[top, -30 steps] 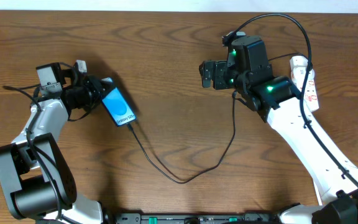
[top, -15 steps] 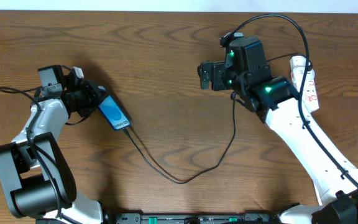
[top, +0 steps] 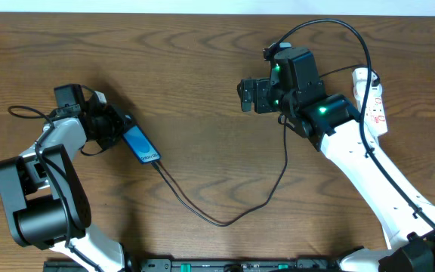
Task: Plug charger to phone and switch on socket
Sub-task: 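Lower the phone toward the table with the left gripper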
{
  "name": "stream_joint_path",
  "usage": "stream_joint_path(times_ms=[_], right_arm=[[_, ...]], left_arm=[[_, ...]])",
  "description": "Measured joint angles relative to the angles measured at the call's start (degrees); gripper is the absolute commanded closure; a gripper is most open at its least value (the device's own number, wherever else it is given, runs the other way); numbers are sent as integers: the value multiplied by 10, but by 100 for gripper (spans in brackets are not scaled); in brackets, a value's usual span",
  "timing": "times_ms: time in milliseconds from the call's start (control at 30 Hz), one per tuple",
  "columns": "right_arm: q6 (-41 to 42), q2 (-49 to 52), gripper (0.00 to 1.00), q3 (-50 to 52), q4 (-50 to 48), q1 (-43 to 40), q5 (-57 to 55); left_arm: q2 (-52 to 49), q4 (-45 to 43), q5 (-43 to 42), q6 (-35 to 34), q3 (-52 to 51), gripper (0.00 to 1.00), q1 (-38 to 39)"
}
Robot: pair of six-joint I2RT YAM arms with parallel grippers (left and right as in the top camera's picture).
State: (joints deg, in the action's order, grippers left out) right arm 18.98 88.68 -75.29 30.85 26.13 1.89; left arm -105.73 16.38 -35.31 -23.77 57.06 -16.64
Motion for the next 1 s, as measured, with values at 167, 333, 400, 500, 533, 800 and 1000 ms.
stream_joint_path(times_ms=[167, 333, 400, 500, 533, 800, 1000], right_arm=[[0, 0, 1, 0, 0, 0, 0], [0, 0, 1, 0, 0, 0, 0], [0, 0, 1, 0, 0, 0, 0], [0, 0, 1, 0, 0, 0, 0], [0, 0, 1, 0, 1, 0, 0], [0, 0, 1, 0, 2, 0, 0], [0, 0, 1, 0, 2, 0, 0]], left_arm=[[0, 8, 16, 0, -1, 92, 0], [0, 8, 23, 0, -7, 92, 0], [-2, 8, 25, 0, -9, 92, 0], [-8, 8, 24, -2, -9, 93, 0], [-8, 8, 24, -2, -9, 93, 0], [-8, 7, 23, -3, -9, 83, 0], [-8, 3, 13, -4, -9, 69, 0]])
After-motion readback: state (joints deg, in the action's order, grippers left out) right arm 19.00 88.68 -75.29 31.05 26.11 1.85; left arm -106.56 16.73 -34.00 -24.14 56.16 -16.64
